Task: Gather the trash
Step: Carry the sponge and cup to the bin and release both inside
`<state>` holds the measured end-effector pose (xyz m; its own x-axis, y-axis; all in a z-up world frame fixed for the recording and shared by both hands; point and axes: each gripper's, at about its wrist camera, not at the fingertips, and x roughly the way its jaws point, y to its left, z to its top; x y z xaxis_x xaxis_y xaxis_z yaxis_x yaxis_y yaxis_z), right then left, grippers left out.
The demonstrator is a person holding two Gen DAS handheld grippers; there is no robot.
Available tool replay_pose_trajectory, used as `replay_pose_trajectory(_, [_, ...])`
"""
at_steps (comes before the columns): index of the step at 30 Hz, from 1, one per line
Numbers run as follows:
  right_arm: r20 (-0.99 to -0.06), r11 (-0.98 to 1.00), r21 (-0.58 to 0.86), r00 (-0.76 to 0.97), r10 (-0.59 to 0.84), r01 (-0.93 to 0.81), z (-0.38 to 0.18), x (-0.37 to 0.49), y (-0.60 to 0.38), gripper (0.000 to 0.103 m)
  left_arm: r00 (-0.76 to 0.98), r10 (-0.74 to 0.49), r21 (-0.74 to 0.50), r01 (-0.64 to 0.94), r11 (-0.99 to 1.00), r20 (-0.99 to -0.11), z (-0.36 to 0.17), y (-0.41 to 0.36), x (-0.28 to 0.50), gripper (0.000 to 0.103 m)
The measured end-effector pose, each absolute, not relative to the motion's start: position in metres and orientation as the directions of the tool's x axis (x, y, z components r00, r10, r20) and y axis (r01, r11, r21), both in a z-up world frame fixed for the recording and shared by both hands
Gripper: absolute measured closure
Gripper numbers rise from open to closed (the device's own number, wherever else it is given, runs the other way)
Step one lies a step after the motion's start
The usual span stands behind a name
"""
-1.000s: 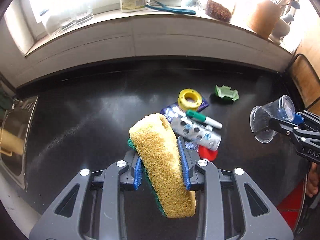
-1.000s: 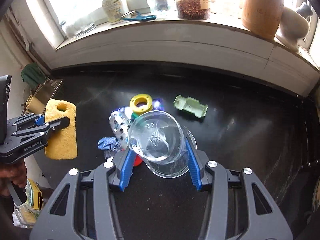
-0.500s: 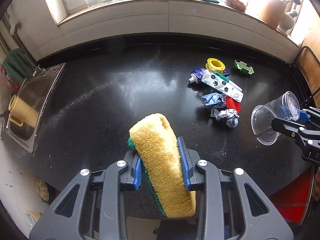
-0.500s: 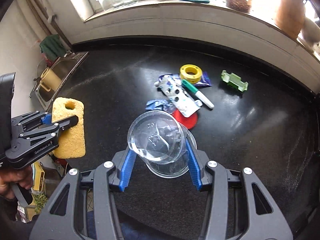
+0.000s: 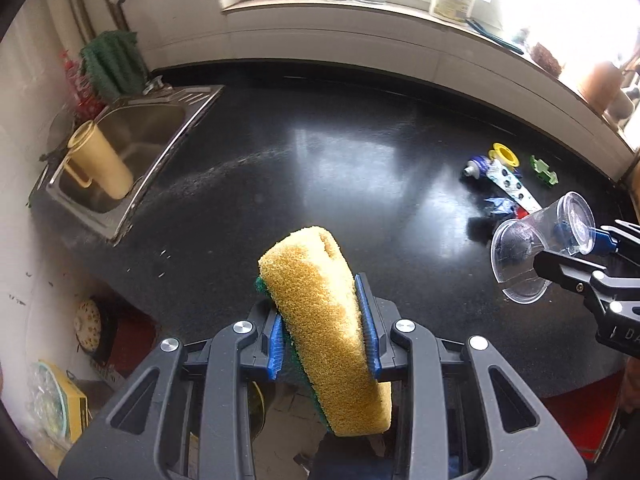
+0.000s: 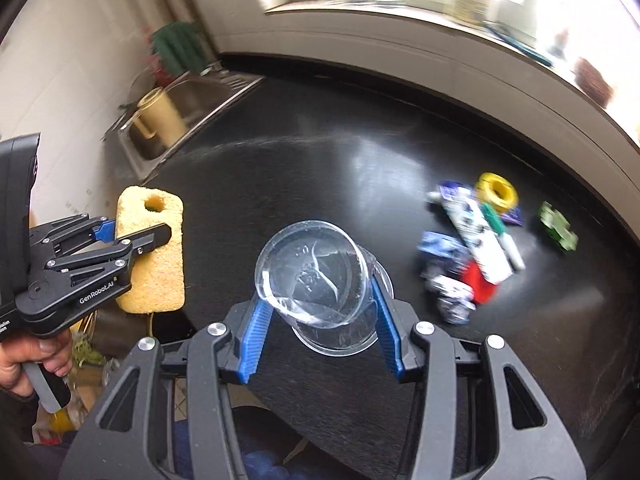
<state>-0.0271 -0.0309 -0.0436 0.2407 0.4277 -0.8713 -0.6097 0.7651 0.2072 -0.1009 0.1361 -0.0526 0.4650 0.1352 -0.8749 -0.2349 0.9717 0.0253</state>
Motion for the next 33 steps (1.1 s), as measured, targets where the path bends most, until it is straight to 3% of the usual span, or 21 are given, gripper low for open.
replay_pose_trajectory(8, [-0.857,0.531,0.302,0.018,0.515,-0.792,-0.067,-0.084,0.102,0.055,0.383,0.234,0.017,-0.492,0.87,-0.893,-0.076,0.239,-0.189,0.072])
replay_pose_trajectory(16, [-0.861,0.311,0.376,-0.204,0.466,-0.873,-0.11,-0.169,0.227,0.054,0.287,0.247,-0.021,-0.69,0.723,-0.926,-0.142,0.326,-0.302,0.072])
replay_pose_trajectory(26, [-0.904,0.279,0.373,-0.279,0.324,-0.885,-0.19,-0.227,0.31,0.054,0.314,0.151,-0.154,-0.762,0.629,-0.937,-0.243,0.37,-0.367,0.072])
replay_pose_trajectory(33, [-0.927,0.269,0.336,-0.265,0.265,-0.903,-0.209,-0.237,0.329,0.051,0.319,0.114,-0.175,-0.747,0.641,-0.941,-0.271,0.372,-0.367,0.067])
